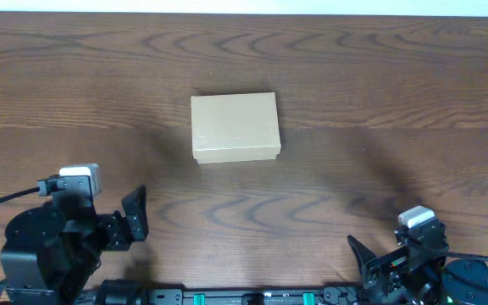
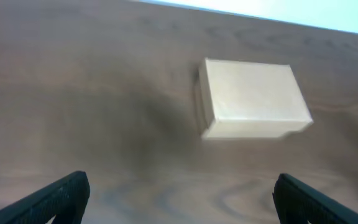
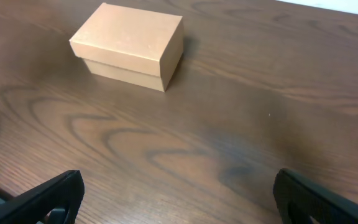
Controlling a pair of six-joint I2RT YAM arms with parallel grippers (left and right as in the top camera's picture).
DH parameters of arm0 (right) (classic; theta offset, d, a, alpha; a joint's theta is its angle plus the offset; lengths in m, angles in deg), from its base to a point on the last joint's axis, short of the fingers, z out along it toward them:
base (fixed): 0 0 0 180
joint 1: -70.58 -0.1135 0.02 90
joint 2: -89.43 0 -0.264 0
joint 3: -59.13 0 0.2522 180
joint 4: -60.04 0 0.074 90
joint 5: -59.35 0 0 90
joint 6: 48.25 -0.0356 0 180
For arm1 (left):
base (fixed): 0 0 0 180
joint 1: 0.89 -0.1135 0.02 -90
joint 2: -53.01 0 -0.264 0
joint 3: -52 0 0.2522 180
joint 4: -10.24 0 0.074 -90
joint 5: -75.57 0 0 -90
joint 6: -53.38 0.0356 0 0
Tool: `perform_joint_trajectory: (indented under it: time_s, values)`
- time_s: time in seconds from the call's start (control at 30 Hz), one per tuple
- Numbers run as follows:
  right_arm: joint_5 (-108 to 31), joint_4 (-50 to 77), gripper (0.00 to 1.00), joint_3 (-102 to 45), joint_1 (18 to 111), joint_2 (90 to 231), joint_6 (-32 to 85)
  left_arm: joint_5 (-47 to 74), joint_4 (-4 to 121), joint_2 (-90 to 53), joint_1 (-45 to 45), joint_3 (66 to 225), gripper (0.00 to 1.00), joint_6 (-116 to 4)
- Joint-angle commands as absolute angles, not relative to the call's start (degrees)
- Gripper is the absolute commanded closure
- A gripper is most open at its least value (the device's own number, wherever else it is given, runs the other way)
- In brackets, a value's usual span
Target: Pack container
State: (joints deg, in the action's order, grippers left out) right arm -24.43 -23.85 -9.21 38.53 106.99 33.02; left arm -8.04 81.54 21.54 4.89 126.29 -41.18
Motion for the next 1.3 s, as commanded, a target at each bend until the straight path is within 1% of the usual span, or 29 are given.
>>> perform_joint_trajectory:
  time_s: [0.0,0.2,0.5,0.9,1.27]
  values:
    - [-24.46,-24.00,0.01,-8.97,39.05,106.62,32.39,-10.57,77.52,26.11,4.72,119.56,0.05,-32.48]
    - [-24.46,-24.00,0.01,-8.97,39.05,106.62,32.39,-10.60,68.82,34.57,4.70,104.70,0.05,-28.42]
    - [-24.43,-24.00,0.01,-8.97,39.05,106.62,32.36,-10.60,63.09,46.13,3.01,86.88,0.05,-27.61]
    - [-24.46,-24.03,0.01,-8.97,39.05,106.62,32.39,-11.03,63.14,51.66,1.64,78.97,0.05,-27.63]
    - [-24.46,-24.00,0.01,-8.97,39.05,106.62,32.39,-14.36,63.12,52.82,-0.90,74.84,0.05,-30.06]
